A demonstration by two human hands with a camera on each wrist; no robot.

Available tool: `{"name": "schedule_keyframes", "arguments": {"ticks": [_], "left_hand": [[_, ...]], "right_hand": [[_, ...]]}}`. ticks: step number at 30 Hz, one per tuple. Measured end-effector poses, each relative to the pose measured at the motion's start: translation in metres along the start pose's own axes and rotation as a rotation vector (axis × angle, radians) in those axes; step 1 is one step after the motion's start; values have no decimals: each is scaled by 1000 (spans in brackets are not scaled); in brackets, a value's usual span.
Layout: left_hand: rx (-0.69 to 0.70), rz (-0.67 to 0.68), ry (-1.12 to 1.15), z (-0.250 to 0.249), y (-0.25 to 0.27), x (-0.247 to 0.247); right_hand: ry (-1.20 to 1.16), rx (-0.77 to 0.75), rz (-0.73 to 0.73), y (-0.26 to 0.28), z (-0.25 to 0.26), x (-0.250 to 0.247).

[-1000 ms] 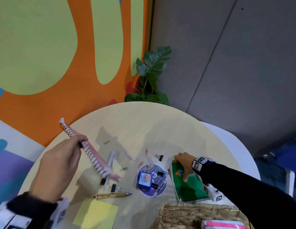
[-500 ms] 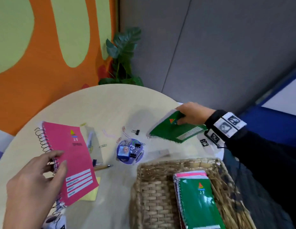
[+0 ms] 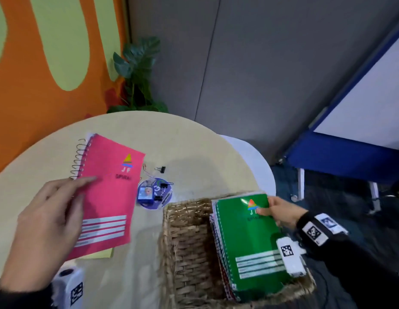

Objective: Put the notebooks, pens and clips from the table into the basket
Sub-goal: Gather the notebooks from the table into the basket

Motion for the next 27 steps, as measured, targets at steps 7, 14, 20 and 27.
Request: {"name": "schedule_keyframes", "arguments": {"ticks": [7,14,20,27], "left_hand": [[-49,135,362,-68,14,25],[-74,243,615,-99,34,97],[-85,274,721,-119,43,148],[-175,621,570,-87,55,170]], "right_hand": [[706,187,-111,-36,-64,14],[-72,-318,138,38,48,48],[-550,-400,136,70,72,44],[-495,-247,106,71,17,19]]}}
Point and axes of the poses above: each hand's wrist, its own y-axis away from the middle knuckle, its own x-axis out of the palm, z = x × y, the point moved 7 cm from there along -y, towards the middle knuckle, and after that the axes turned 11 degrees about y, right-handed, at the moved point
